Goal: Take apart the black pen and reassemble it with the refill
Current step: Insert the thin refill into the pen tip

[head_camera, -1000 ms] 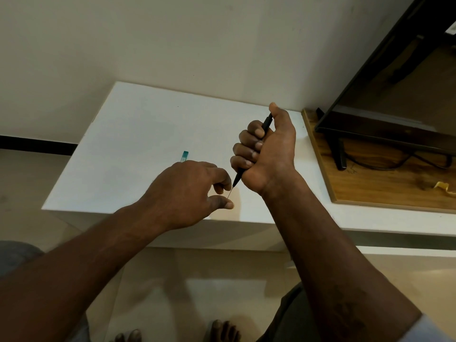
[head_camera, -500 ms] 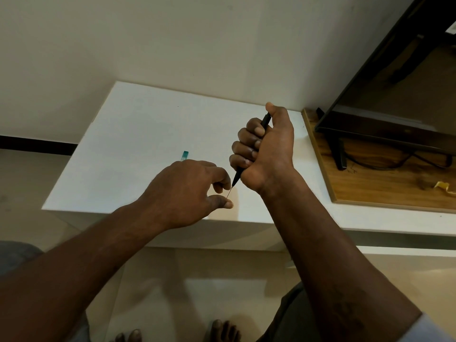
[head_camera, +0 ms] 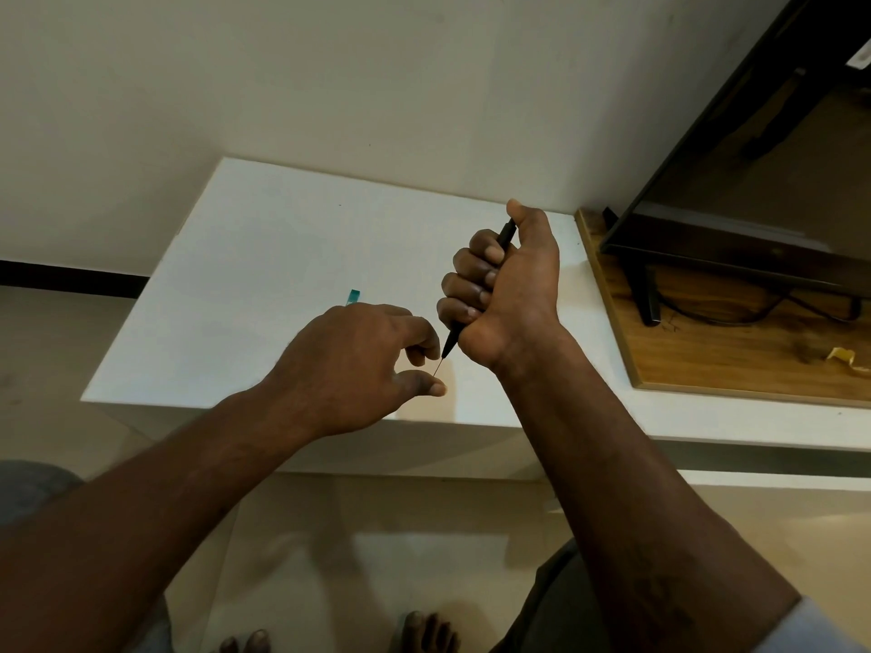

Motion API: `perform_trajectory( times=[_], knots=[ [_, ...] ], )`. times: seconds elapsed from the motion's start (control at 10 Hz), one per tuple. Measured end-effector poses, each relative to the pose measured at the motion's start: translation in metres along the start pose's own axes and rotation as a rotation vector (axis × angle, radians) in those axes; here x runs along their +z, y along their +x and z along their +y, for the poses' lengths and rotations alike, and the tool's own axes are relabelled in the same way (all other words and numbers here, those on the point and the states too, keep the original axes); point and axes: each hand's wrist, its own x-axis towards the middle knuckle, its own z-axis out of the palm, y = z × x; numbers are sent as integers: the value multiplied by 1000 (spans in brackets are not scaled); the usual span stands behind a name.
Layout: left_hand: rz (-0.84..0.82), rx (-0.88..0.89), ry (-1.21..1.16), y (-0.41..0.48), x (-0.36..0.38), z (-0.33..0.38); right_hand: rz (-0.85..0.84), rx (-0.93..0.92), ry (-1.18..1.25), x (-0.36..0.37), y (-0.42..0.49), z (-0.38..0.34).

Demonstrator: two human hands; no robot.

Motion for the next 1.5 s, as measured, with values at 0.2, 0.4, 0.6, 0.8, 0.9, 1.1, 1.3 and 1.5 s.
perform_trajectory(
  times=[0.2,0.4,0.6,0.8,0.9,1.1,1.3,1.5],
  knots=[
    [29,-6,2,-1,1,-1,-4,4,0,0,0,1],
    [66,-13,-17,-1,1,-1,-6,16,4,0,0,3],
    [85,-11,-15,0,1,-2,-9,20,7,1,0,4],
    [98,-13,-17,0,1,-2,-12,21,7,0,0,5],
    [104,-12,-18,-1,1,-2,-14,20,5,0,1,6],
    [113,-12,-17,0,0,-1,-14,24,6,0,1,6],
    [131,-8,-3,-1,1,-1,-13,28,5,1,0,8],
    [149,-1,3,-2,-1,0,-12,47,4,1,-1,7]
  ],
)
